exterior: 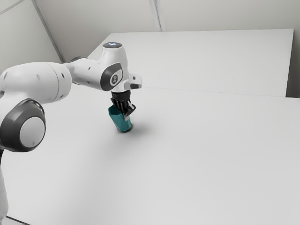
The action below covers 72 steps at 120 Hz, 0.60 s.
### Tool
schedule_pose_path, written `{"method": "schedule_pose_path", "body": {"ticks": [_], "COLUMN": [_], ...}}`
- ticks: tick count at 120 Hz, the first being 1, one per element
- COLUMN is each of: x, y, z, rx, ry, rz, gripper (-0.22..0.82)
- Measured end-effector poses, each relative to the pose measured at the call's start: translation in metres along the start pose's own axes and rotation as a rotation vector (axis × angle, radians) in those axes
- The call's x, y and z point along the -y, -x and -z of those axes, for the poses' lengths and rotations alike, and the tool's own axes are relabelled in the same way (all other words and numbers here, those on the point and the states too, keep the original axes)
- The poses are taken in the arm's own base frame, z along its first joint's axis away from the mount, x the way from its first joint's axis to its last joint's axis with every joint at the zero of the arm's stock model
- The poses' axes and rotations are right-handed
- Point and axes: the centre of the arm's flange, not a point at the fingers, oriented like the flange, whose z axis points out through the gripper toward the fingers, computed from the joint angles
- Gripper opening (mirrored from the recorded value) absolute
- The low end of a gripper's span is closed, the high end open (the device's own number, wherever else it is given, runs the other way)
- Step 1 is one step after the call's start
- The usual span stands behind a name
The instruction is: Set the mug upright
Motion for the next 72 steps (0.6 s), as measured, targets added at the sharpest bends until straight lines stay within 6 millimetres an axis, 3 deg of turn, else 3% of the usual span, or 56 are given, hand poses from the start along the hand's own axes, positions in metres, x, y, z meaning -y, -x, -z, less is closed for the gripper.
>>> {"method": "schedule_pose_path", "body": {"ticks": [18, 45, 60, 72], "x": [0.000, 0.001, 0.002, 0.006], "y": [0.001, 0.001, 0.001, 0.006], "z": [-0.001, 0.005, 0.016, 0.041], "rx": [0.007, 0.014, 0.008, -0.020], "ry": [0.001, 0.001, -0.006, -0.011], "rz": [0.028, 0.052, 0.057, 0.066], "gripper": [-0.16, 0.29, 0.43, 0.50]}}
